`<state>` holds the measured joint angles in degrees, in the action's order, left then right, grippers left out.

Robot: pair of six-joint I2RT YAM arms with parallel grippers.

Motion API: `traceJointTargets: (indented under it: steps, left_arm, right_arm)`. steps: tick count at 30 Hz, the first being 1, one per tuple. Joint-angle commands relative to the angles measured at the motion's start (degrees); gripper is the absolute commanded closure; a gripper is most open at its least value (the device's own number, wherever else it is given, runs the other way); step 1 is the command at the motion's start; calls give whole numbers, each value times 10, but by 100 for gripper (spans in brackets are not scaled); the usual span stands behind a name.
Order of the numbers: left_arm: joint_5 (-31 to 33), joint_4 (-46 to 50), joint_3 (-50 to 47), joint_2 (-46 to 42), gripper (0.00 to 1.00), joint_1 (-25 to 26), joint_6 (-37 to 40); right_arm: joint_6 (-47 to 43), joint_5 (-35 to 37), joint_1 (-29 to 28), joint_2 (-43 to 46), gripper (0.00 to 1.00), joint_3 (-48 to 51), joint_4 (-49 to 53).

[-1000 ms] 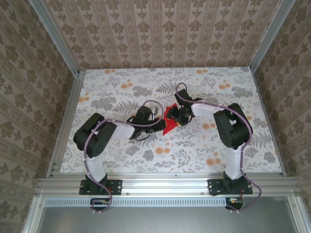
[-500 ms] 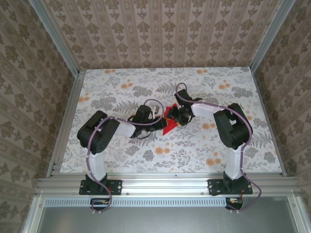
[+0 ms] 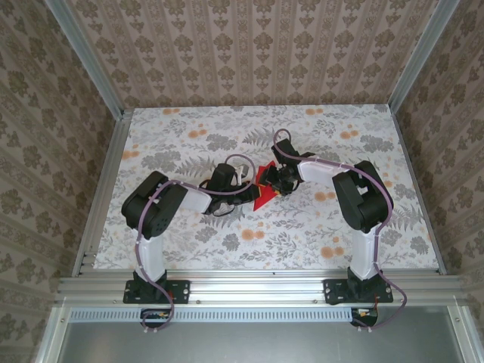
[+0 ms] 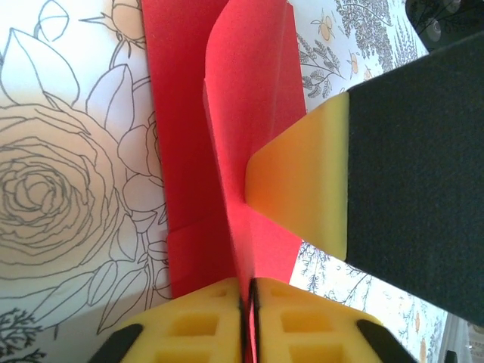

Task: Fold a paper plane with a square sheet of paper (pick it up from the middle)
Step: Fourth fold the wing at the center of the table.

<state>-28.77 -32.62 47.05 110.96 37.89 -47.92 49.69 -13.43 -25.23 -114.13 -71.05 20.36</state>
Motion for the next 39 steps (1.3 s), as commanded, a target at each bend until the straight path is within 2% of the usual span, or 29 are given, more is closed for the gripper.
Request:
traceJointTargets:
  steps: [1, 4, 8, 20, 28, 39]
  left_arm:
    - [-10, 8, 9, 0, 80, -6, 3]
    - [6, 27, -4, -23, 75, -11, 11]
    - [20, 53, -19, -57, 73, -13, 22]
    - [-7, -18, -48, -64, 88, 6, -8]
    - [7, -31, -52, -66, 88, 11, -12]
    - [19, 45, -14, -43, 88, 21, 11]
  right_arm:
    - [4, 133, 12, -122, 43, 73, 125]
    - [5, 136, 11, -123, 43, 73, 126]
    - [8, 141, 11, -127, 43, 71, 131]
    - [30, 142, 11, -133, 43, 67, 136]
    - [32, 147, 10, -137, 43, 64, 141]
    - [33, 146, 11, -141, 43, 65, 142]
